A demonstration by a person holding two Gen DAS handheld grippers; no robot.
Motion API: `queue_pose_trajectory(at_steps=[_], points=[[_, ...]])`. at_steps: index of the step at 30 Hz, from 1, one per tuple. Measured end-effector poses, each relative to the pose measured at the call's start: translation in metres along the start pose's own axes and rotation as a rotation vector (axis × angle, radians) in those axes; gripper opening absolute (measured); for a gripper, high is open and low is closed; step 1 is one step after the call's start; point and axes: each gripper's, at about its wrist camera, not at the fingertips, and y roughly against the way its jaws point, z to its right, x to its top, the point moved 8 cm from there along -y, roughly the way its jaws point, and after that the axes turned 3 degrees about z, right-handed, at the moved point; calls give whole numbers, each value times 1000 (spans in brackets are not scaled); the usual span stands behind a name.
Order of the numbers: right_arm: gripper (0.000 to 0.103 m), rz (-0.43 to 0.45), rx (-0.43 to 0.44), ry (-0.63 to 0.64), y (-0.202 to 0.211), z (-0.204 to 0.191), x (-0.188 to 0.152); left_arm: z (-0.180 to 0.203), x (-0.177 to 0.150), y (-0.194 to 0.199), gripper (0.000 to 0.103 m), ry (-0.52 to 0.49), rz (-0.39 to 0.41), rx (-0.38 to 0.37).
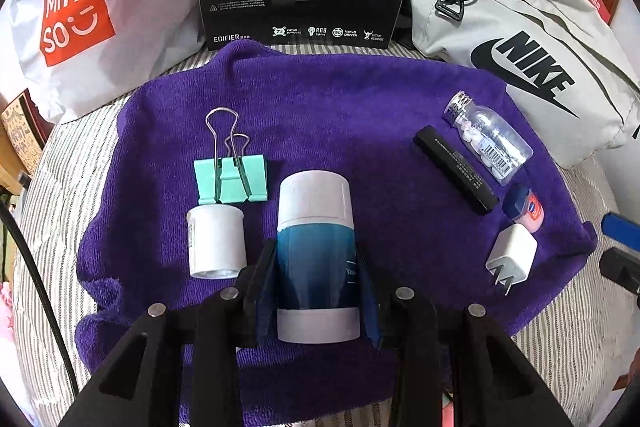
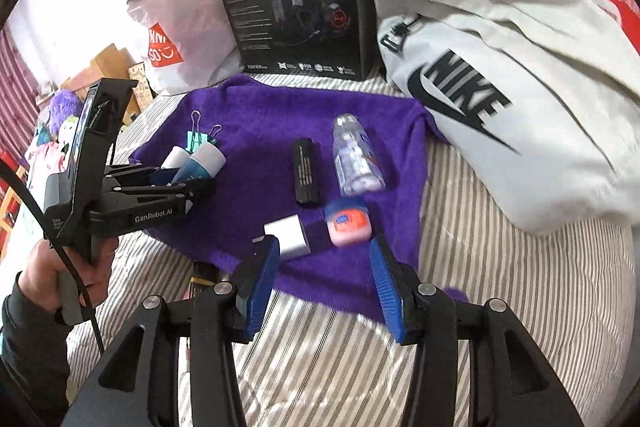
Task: Organize rigid objects
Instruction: 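Carry the deodorant stick and black case onto the towel and release both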
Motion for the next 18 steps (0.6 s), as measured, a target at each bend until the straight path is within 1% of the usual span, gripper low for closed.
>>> queue_pose_trajectory(at_steps=[5, 8, 12, 14, 18], points=[[47, -18, 0, -37, 3, 9, -16, 6, -8, 2, 49, -33, -13, 7], [47, -26, -4, -56, 9, 14, -27, 7, -14, 5, 53, -44, -20, 18], [47, -25, -12, -82, 21, 19, -41, 0, -20, 12, 53, 14, -14, -4], [47, -24, -12, -93, 29, 19, -50, -2, -24, 26, 53, 37, 3, 5], [47, -13, -26, -95, 45, 19, -63, 8, -35, 64, 53, 29, 55, 10]])
